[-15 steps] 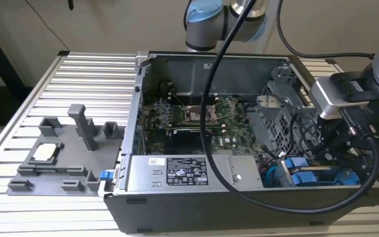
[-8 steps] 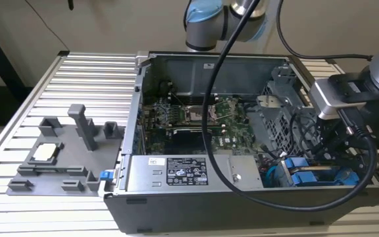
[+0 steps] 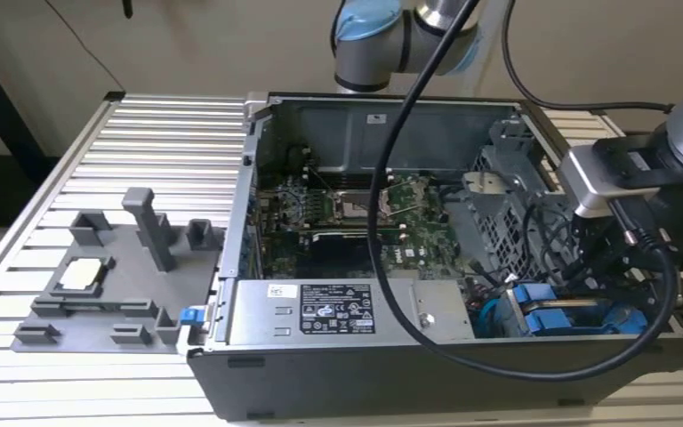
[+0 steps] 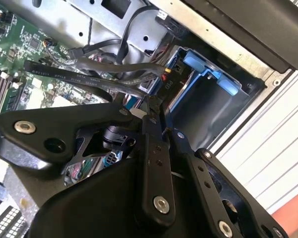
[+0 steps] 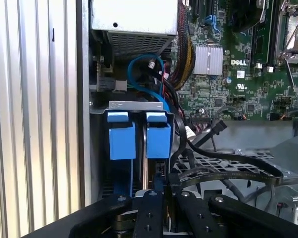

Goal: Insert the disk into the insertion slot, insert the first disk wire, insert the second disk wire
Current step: 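Insert the second disk wire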

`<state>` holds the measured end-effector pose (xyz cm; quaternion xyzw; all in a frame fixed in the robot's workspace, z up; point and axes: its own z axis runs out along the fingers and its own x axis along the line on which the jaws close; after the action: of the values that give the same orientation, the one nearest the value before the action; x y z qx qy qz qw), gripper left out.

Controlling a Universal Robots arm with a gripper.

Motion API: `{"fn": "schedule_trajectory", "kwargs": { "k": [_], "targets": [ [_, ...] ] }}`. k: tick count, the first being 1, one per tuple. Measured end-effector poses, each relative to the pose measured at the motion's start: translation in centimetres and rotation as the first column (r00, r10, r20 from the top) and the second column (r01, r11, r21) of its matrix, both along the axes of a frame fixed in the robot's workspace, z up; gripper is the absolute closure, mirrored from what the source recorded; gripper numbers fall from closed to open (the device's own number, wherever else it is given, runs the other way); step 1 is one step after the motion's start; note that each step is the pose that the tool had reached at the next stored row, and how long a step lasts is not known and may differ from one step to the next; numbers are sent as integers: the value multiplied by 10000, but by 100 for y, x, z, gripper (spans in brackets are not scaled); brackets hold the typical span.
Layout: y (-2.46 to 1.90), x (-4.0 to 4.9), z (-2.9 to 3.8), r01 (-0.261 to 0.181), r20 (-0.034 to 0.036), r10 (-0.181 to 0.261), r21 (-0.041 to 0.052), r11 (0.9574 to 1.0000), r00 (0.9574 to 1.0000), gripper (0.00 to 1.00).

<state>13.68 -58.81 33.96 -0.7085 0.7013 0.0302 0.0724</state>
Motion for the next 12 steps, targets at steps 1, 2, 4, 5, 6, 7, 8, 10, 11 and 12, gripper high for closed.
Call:
{"fn": "schedule_trajectory", "kwargs": {
  "k": [1, 2, 4, 5, 6, 7, 8, 10, 11, 12],
  "targets": [
    [0, 1, -8, 26, 1, -26, 1, 10000, 10000, 84],
    [0, 2, -17, 52, 0, -52, 1, 10000, 10000, 84],
    [0, 3, -37, 98, 0, -98, -2, 10000, 10000, 84],
    [0, 3, -46, 119, 0, -119, -9, 9999, 9999, 84],
    [0, 2, -55, 140, 0, -140, -14, 9999, 9999, 84],
    [0, 2, -63, 153, 0, -153, -14, 9999, 9999, 84],
    [1, 3, -70, 152, 4, -152, 1, 9999, 9999, 83],
    [0, 3, -73, 153, -1, -153, 6, 9999, 9999, 83],
    [0, 3, -64, 154, -7, -154, 8, 9999, 9999, 76],
    [0, 2, -47, 154, -16, -154, 11, 9999, 9999, 76]
  ]
}}
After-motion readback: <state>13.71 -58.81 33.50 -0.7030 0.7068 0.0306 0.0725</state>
